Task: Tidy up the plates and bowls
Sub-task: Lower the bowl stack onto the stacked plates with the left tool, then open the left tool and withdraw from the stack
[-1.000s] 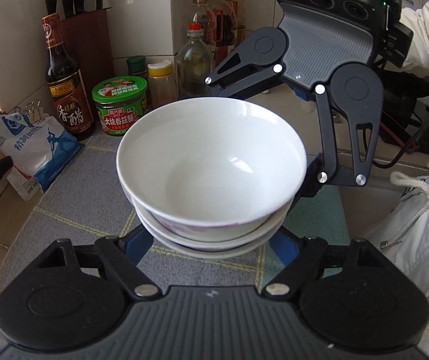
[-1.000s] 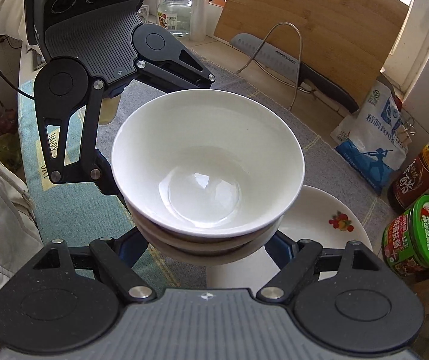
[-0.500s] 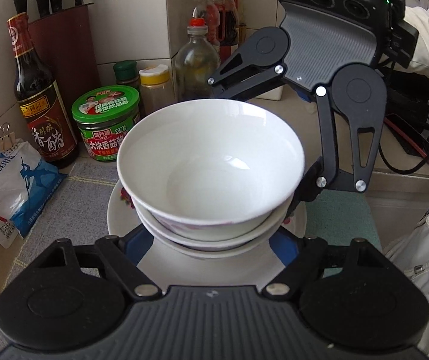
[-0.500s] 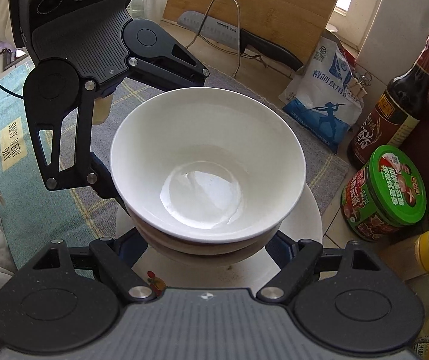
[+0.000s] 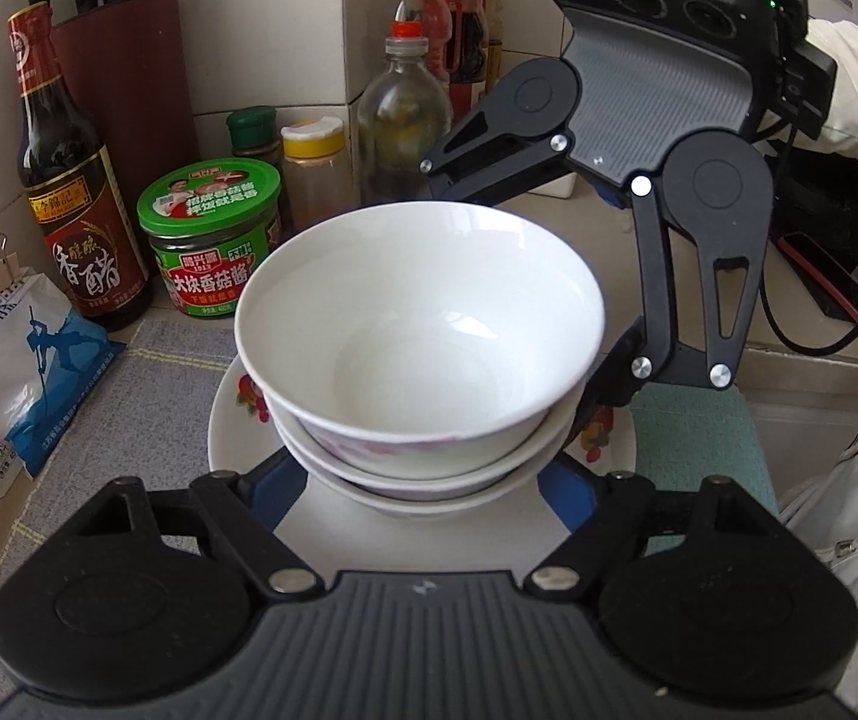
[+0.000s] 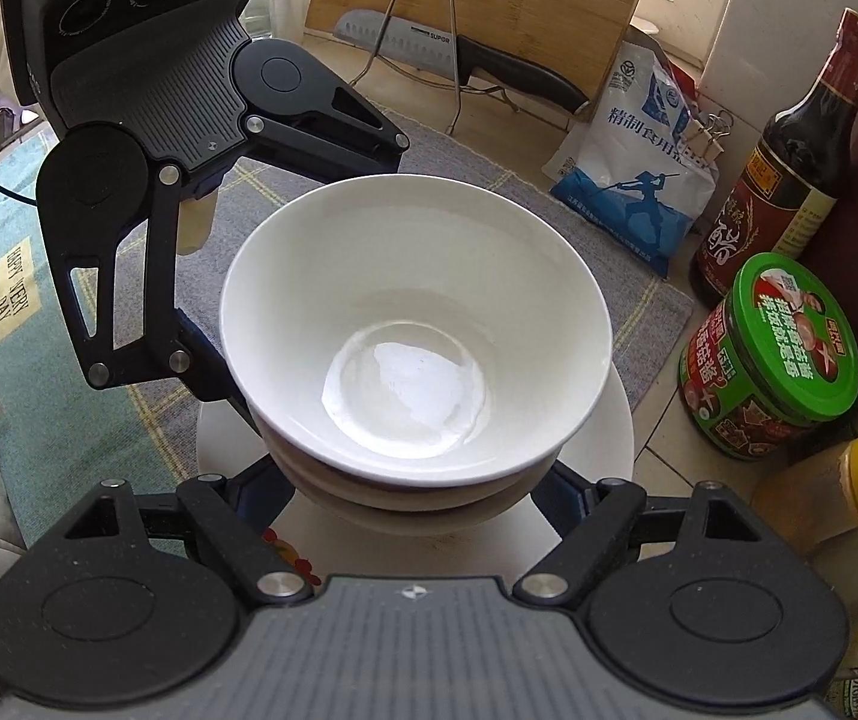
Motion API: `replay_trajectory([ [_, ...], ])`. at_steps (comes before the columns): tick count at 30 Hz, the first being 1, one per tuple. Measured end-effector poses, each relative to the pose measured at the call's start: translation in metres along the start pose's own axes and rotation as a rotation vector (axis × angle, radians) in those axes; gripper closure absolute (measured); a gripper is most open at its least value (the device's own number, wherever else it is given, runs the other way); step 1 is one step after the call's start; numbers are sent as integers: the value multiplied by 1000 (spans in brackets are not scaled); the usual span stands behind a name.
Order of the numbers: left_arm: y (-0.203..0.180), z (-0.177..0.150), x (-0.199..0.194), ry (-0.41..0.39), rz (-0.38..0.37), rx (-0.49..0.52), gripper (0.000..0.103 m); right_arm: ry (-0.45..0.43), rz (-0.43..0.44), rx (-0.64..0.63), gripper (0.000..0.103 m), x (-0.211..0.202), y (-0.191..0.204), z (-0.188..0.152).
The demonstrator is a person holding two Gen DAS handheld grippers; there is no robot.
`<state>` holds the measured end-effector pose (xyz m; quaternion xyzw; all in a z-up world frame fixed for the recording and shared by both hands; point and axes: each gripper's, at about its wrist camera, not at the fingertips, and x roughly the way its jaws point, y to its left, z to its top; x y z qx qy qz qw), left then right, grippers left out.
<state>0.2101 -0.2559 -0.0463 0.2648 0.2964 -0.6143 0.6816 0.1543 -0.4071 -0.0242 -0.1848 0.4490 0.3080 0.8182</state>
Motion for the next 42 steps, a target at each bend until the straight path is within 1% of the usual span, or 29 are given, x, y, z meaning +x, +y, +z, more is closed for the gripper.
replay_trajectory([
  [7, 1, 0, 0, -1, -2, -9, 20, -6, 0, 4, 13, 2, 0, 0],
  [9, -2, -1, 0, -6, 10, -5, 19, -13, -9, -6, 9, 1, 2, 0],
  [10, -4, -2, -1, -9, 21, 1, 19, -25, -11, -8, 1, -1, 2, 0],
  [11, -5, -2, -1, -10, 31, 4, 19, -41, -6, -4, 0, -3, 2, 0],
  [12, -7, -2, -1, -10, 45, 4, 16, -53, 2, 1, 0, -4, 1, 1],
  [15, -10, -3, -4, -14, 75, -12, 14, -53, 8, 3, 0, -3, -2, 2],
  [17, -12, -5, -11, -35, 105, -18, 11, -50, -3, 3, 0, -4, 0, 2],
  [18, -14, -6, -16, -52, 124, -20, 6, -49, -14, -1, 0, -4, 2, 2],
  [19, -16, -7, -22, -70, 143, -23, 4, -51, -25, -1, 0, -7, 5, 2],
  [23, -21, -14, -49, -145, 220, -49, 3, -69, -78, 46, 0, -18, 14, 4],
  [25, -23, -19, -62, -202, 252, -74, 1, -76, -117, 94, 0, -24, 20, 6],
  [28, -28, -30, -80, -293, 319, -150, 1, -72, -184, 190, 0, -32, 36, 10],
  [30, -30, -33, -90, -311, 365, -221, 1, -73, -260, 252, 0, -38, 52, 13],
  [32, -35, -36, -96, -293, 411, -278, 1, -70, -352, 339, 0, -42, 66, 15],
  [33, -37, -37, -98, -273, 436, -299, 1, -71, -382, 386, 0, -43, 71, 15],
  [34, -40, -38, -100, -243, 469, -330, 1, -77, -425, 465, 0, -45, 78, 14],
  [36, -46, -41, -105, -198, 501, -384, 1, -97, -481, 579, 0, -47, 91, 12],
  [38, -51, -43, -111, -162, 510, -450, 1, -109, -548, 685, 0, -47, 106, 10],
  [41, -61, -47, -126, -168, 515, -524, 1, -107, -634, 802, 0, -46, 128, 12],
  [42, -63, -46, -131, -162, 521, -535, 1, -112, -646, 837, 0, -48, 134, 13],
])
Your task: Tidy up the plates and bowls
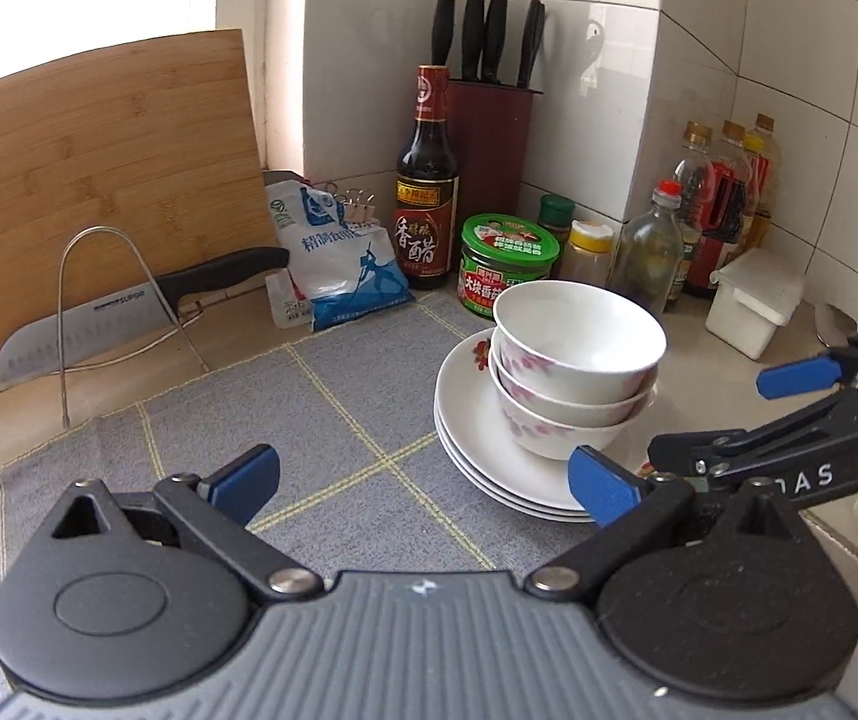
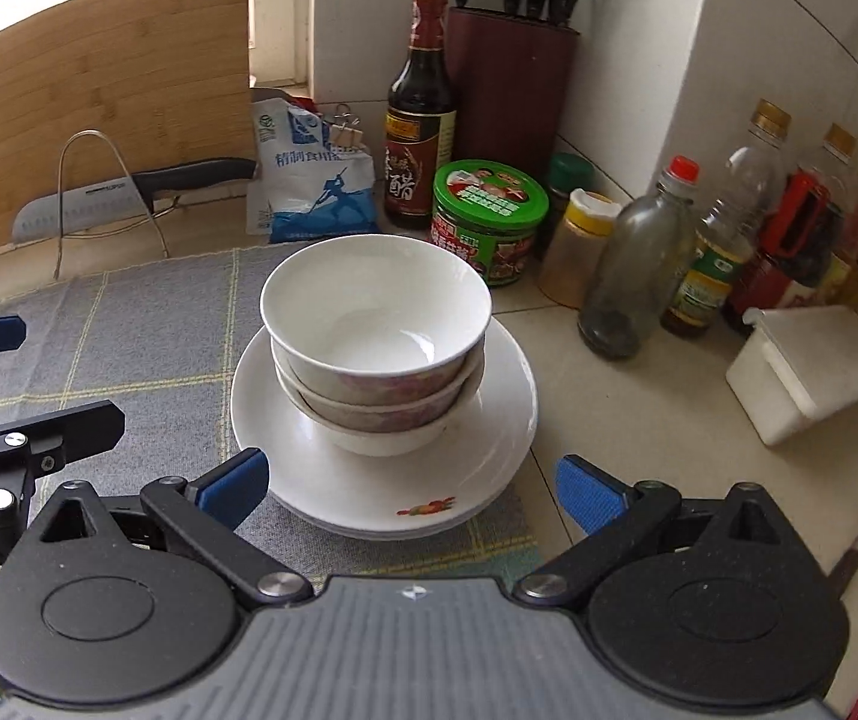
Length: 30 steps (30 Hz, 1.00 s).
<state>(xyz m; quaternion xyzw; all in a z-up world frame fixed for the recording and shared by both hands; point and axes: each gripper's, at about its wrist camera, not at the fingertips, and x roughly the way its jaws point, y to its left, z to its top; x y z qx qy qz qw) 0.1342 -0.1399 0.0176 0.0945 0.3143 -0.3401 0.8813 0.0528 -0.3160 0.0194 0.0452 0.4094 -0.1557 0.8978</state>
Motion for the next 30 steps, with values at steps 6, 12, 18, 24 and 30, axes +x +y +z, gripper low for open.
replay_trajectory([
  [6, -5, 5, -24, 6, 51, 28, 1, -27, -85, 62, 0, -33, 18, -11],
  [12, -8, 9, -41, -12, 52, 49, 1, -60, -115, 89, 0, -53, 19, -12],
  [18, -12, 12, -45, -22, 62, 48, 1, -74, -111, 112, 0, -60, 17, -13],
  [24, -14, 14, -45, -21, 64, 41, 1, -79, -116, 120, 0, -61, 13, -12],
  [30, -17, 15, -43, -18, 58, 43, 1, -77, -120, 121, 0, -61, 11, -13],
])
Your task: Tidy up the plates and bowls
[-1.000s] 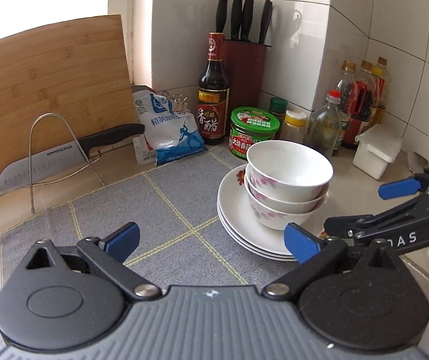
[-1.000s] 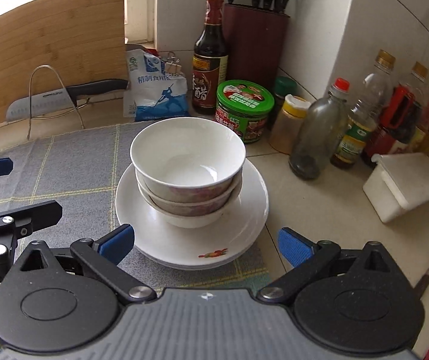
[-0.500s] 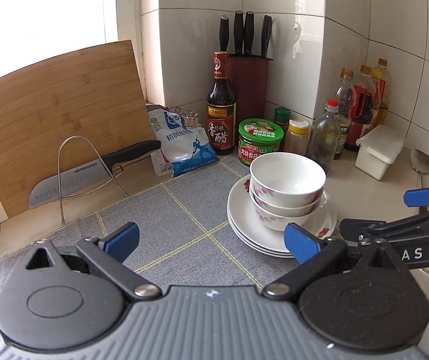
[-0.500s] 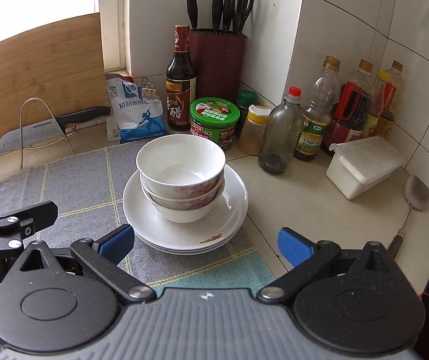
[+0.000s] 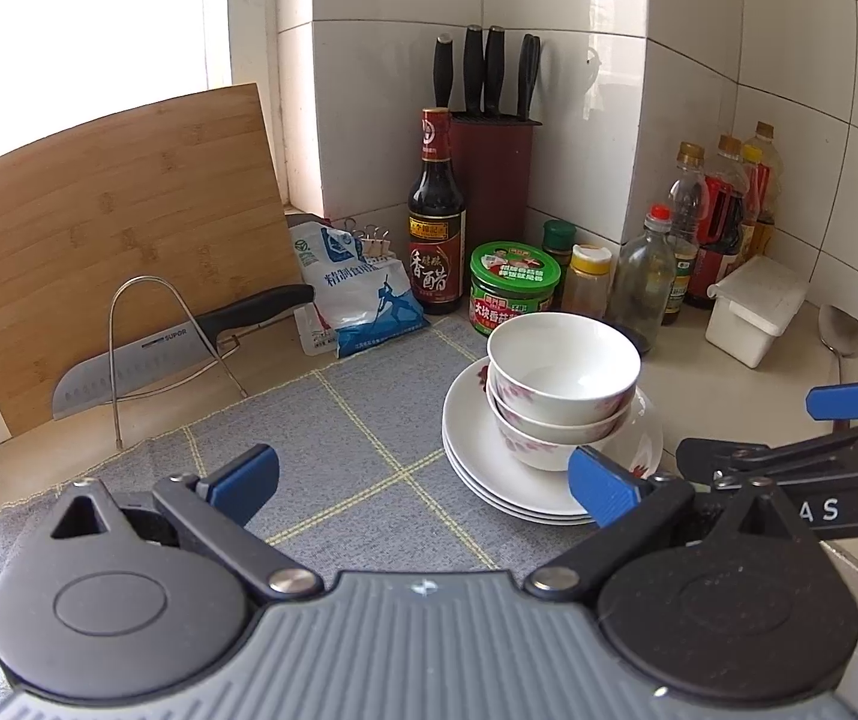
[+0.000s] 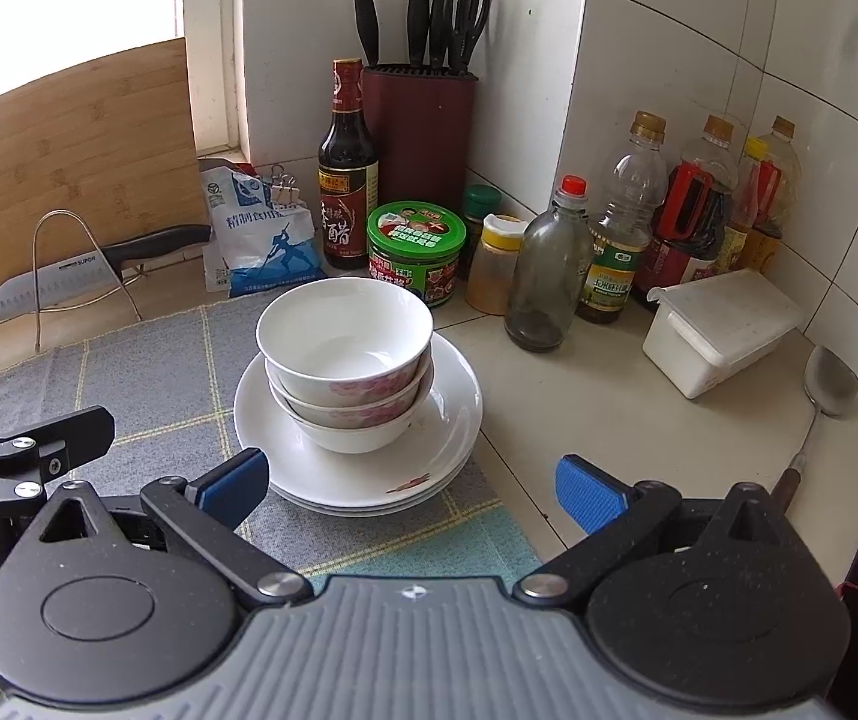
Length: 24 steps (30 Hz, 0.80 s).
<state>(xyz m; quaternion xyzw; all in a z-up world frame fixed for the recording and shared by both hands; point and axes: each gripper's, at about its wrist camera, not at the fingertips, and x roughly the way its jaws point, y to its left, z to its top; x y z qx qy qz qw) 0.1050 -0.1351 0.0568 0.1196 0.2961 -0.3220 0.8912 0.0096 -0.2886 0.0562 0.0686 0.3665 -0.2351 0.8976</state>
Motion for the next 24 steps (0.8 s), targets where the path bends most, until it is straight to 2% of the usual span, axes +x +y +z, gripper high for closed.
replay_trajectory([
  [24, 2, 3, 2, 3, -8, -15, 1, 0, -10, -14, 0, -2, 0, 3],
])
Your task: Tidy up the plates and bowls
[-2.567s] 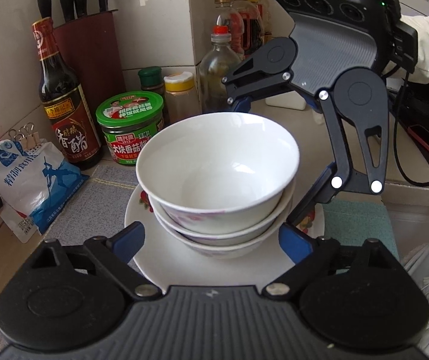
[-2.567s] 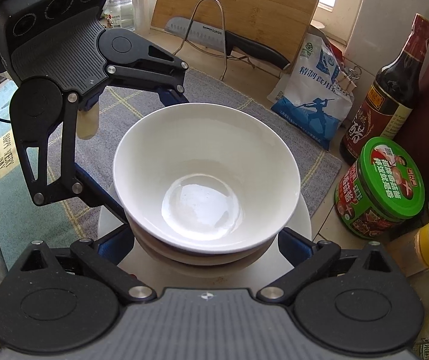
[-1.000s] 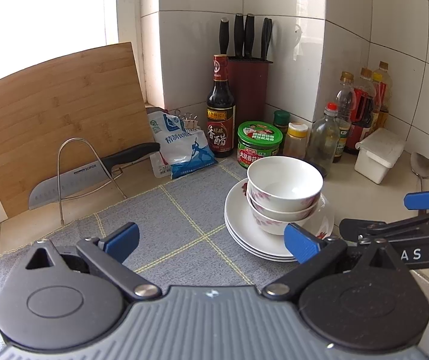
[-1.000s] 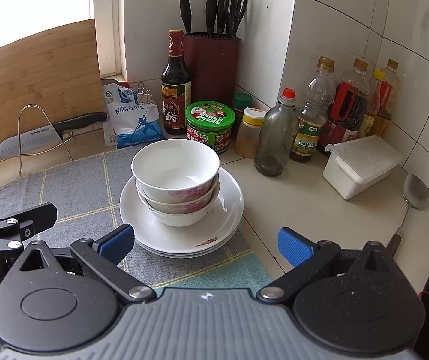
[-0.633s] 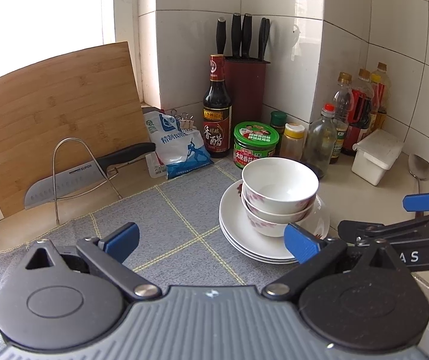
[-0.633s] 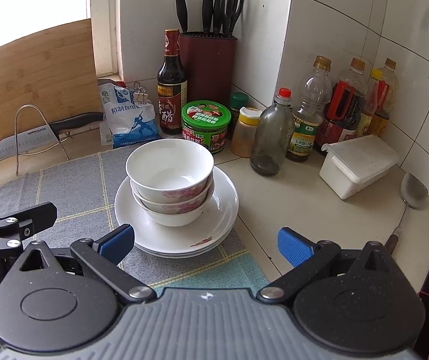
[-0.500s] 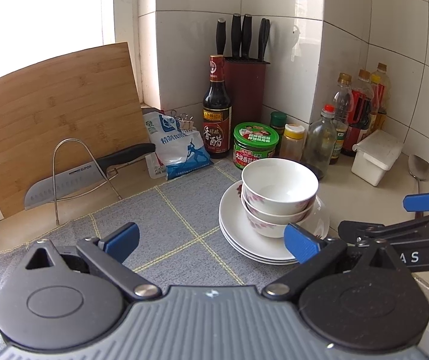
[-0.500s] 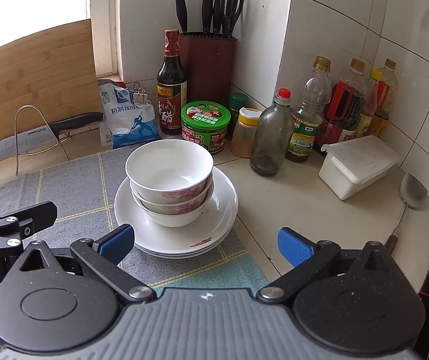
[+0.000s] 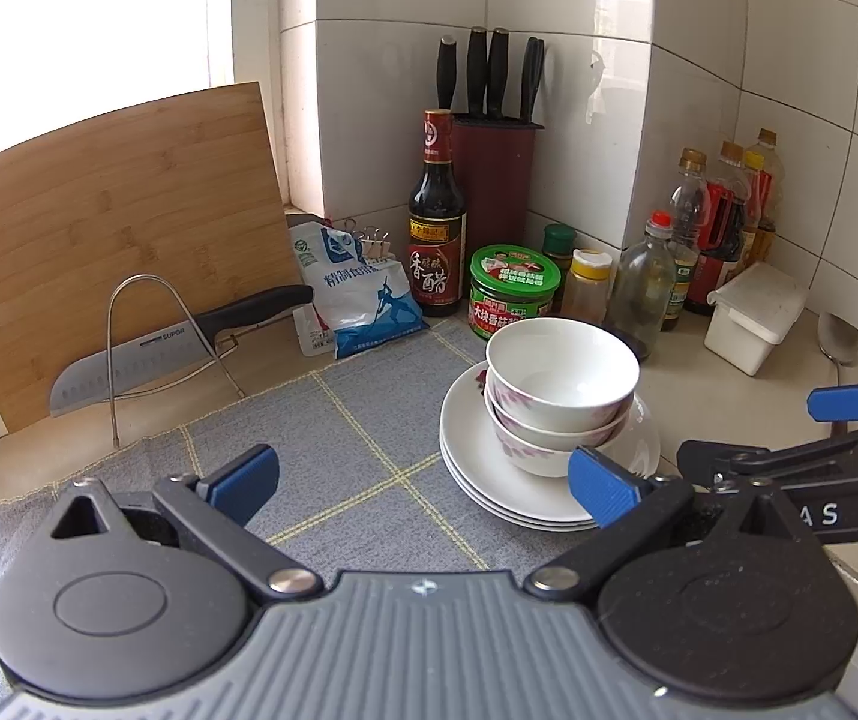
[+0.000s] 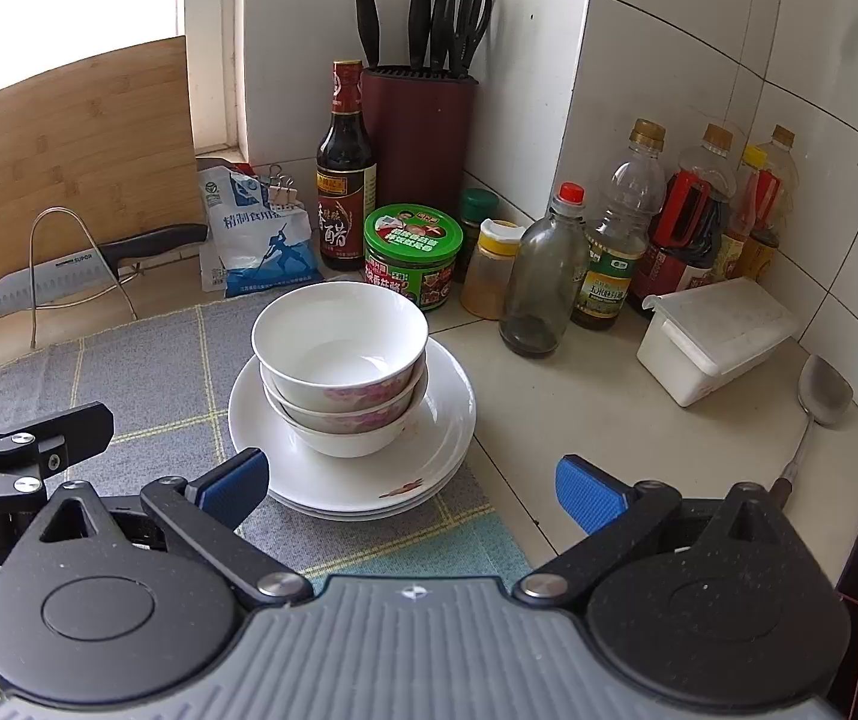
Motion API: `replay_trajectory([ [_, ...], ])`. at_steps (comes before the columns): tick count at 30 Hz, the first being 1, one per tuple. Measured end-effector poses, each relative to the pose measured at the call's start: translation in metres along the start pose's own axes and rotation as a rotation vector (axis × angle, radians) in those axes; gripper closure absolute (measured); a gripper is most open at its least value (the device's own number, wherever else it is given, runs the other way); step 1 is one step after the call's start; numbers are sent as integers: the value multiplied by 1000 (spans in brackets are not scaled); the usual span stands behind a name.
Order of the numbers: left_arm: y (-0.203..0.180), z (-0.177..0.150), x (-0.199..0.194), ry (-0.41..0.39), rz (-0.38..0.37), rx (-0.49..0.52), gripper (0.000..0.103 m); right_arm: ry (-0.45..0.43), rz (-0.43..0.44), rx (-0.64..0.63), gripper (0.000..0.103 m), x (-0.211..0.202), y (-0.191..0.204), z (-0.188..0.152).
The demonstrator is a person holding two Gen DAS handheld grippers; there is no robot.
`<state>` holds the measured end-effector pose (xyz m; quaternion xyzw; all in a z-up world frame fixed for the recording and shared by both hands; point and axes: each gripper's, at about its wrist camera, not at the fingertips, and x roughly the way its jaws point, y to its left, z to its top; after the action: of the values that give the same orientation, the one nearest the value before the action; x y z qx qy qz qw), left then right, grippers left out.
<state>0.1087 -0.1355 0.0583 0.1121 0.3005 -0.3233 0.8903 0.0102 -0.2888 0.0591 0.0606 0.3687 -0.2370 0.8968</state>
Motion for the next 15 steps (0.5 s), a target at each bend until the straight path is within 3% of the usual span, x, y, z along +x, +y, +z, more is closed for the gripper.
replay_trajectory([
  [15, 1, 1, 0, -1, -4, -2, 1, -5, -10, -8, 0, -2, 1, 2],
])
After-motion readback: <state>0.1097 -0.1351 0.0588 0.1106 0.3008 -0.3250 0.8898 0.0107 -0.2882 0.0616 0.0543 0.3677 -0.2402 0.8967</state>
